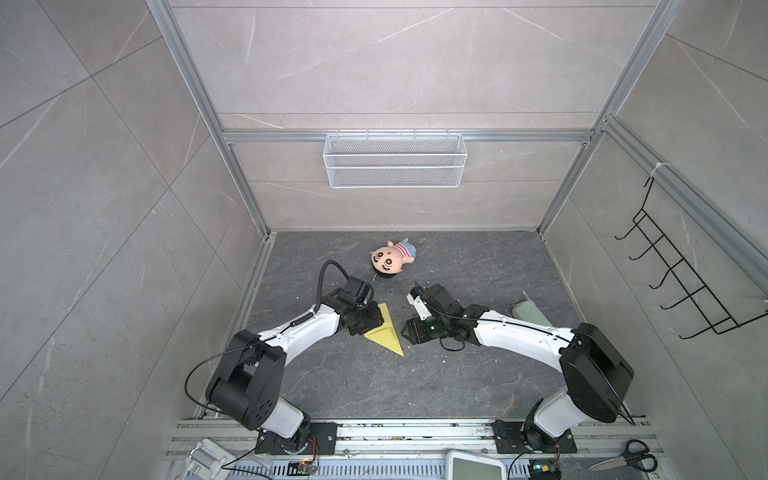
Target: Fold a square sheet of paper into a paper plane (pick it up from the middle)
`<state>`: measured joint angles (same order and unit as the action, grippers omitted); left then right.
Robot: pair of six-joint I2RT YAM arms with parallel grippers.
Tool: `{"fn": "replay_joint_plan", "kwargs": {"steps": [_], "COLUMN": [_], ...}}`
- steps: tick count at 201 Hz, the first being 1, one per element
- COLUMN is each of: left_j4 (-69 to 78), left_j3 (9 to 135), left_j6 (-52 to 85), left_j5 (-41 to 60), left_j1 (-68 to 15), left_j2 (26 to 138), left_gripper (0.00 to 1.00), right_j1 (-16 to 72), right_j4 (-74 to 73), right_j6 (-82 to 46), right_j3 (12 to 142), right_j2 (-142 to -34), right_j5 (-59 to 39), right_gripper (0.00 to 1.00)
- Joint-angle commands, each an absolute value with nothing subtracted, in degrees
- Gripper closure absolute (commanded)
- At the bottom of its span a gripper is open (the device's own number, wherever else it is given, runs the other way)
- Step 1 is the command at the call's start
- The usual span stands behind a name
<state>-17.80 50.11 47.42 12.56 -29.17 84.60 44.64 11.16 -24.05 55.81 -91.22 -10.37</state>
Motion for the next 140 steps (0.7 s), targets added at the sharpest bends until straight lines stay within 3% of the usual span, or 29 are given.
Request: {"fn": "replay_joint_plan", "kwargs": {"steps": [1, 24, 78, 101, 140], "left_j4": [-12.38, -7.8, -3.01, -1.68, 1.71], "left_j3": [44.38, 38.74, 32.3, 31.19, 28.78], "left_j6": [50.1, 52.16, 54.62, 54.73, 54.79], "left_j5": [16.0, 18.15, 20.32, 21.21, 23.3], "left_j1": [-26.96, -25.45, -22.25, -21.37, -19.97], "left_j2": [80.77, 77.53, 75.11, 74.81, 73.62], "left_gripper": [0.58, 0.51, 0.42, 0.37, 0.26], "right_j1": [44.13, 44.2, 44.14, 43.56, 41.94], "right_j4": [3.62, 4.18, 5.68, 3.26, 1.06], "right_j6": [-19.32, -12.01, -7.72, -7.72, -7.75], "right_j3": [55.32, 58.09, 64.56, 65.56, 66.26], "right_j2": [-92.14, -95.95, -105.86, -108.61, -111.0], "right_j5": [-11.29, -22.13, -26.44, -27.47, -32.56], "right_gripper": [0.39, 0.4, 0.46, 0.55, 0.86]}}
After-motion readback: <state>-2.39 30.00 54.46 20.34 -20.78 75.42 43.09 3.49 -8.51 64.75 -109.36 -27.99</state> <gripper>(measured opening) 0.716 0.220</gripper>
